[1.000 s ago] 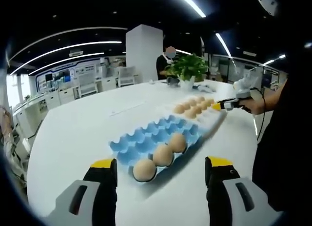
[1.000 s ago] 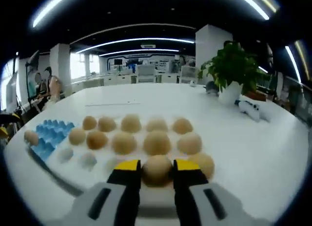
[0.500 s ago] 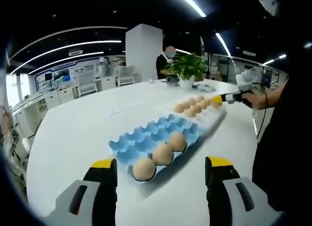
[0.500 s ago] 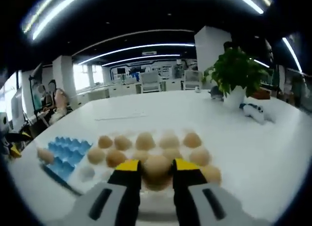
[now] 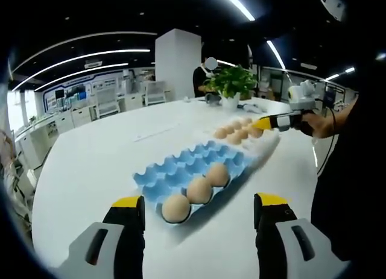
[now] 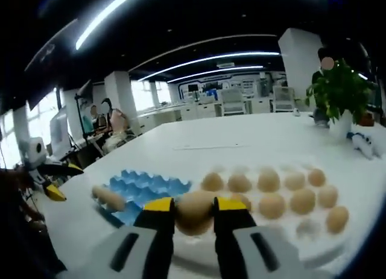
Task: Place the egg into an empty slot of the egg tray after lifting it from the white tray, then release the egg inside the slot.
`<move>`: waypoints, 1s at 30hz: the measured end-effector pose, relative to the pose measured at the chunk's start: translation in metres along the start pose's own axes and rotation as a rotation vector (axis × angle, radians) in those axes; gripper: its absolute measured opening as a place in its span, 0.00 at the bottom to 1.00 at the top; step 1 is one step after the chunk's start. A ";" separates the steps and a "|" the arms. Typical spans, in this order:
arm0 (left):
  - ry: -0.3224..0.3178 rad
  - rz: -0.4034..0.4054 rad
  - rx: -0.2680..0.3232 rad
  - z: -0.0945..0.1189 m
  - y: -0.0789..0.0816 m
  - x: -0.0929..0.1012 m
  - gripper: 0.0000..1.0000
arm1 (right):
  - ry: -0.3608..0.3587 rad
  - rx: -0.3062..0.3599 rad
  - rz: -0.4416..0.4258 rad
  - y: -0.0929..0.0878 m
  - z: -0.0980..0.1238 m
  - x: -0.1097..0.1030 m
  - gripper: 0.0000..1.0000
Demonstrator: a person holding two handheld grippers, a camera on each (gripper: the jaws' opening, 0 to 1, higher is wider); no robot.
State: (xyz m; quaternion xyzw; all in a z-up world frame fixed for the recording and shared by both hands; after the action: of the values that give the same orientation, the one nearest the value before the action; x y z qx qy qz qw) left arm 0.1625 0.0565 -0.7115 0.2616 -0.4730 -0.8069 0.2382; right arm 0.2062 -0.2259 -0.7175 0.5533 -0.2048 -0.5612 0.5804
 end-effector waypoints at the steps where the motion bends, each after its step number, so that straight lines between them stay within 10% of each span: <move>1: 0.000 -0.001 0.000 0.000 0.000 0.000 0.73 | 0.025 -0.013 0.004 -0.003 -0.002 -0.007 0.24; 30: 0.008 -0.006 -0.008 0.001 0.000 -0.002 0.74 | 0.234 -0.140 0.075 -0.035 -0.046 -0.072 0.24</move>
State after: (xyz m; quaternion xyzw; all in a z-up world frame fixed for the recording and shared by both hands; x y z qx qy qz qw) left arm 0.1633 0.0586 -0.7109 0.2650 -0.4680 -0.8086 0.2388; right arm 0.2098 -0.1349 -0.7343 0.5649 -0.1167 -0.4836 0.6583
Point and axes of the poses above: the point that each gripper's makers call its tool centre point, and the gripper's own axes: z roughly backward along the fingers, x roughly to its right, y roughly out of its top, the point moved 4 cm from there along z, roughly backward along the fingers, and after that the axes turned 14 degrees about -z, right-handed, at the moved point
